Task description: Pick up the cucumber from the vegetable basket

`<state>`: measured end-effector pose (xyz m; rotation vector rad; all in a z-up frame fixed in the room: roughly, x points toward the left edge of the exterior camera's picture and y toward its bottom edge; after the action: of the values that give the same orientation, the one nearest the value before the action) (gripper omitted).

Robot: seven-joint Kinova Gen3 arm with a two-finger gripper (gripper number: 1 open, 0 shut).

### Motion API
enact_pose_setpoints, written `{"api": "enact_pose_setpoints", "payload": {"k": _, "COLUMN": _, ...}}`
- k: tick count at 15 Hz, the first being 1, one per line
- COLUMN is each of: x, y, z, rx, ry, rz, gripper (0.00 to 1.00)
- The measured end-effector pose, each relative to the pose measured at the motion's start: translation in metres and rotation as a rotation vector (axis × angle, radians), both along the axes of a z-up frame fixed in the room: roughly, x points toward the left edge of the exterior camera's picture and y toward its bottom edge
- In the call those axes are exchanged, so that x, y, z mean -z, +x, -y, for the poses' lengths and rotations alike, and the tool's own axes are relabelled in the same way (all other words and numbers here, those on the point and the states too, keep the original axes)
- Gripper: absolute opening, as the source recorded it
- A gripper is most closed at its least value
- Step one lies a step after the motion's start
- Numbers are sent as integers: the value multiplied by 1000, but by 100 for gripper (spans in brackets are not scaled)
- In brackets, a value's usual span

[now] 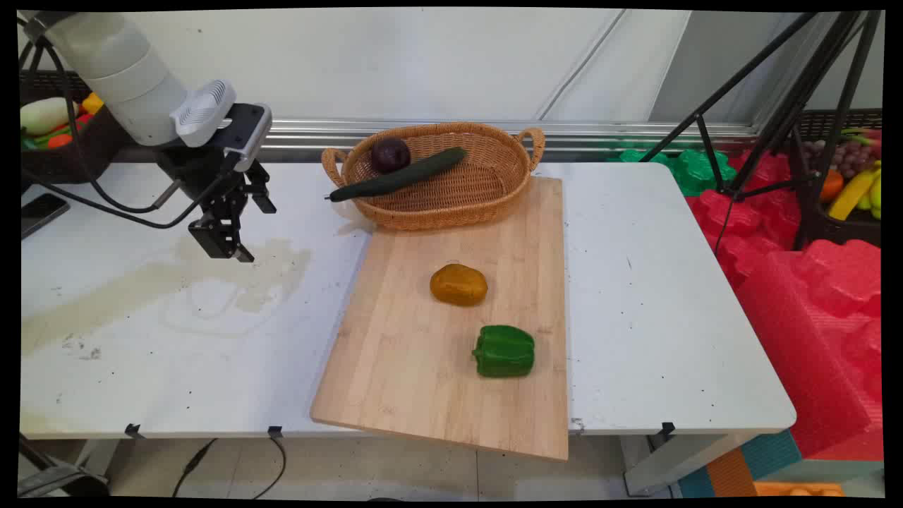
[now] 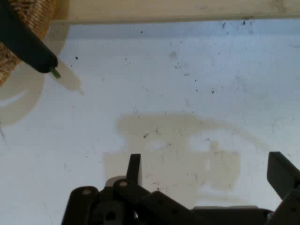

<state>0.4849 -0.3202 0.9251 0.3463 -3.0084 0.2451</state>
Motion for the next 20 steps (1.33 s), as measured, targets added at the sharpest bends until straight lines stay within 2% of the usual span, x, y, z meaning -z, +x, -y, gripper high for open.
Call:
{"api": "enact_pose_setpoints", "payload": {"k": 4, "x": -14, "y": -6, "z": 3, "rx": -22, "ry": -40, "rz": -57, "gripper": 100}}
{"api": "enact_pose_setpoints", "payload": {"k": 10, "x": -48, "y": -17, "z": 19, "rx": -130, "ry": -130, "rz": -186, "gripper": 100}}
{"api": "enact_pose_setpoints", "payload": {"k": 14, "x": -65, "y": -24, "z": 39, "rx": -221, "ry": -189, "rz": -255, "gripper": 100}}
{"api": "enact_pose_setpoints", "payload": {"k": 16, "x": -72, "y": -29, "z": 58, "rx": -300, "ry": -225, "rz": -291, "gripper": 100}}
{"api": "enact_pose_setpoints", "payload": {"k": 20, "x": -69, "y": -42, "z": 95, "rx": -409, "ry": -253, "rz": -313, "gripper": 100}}
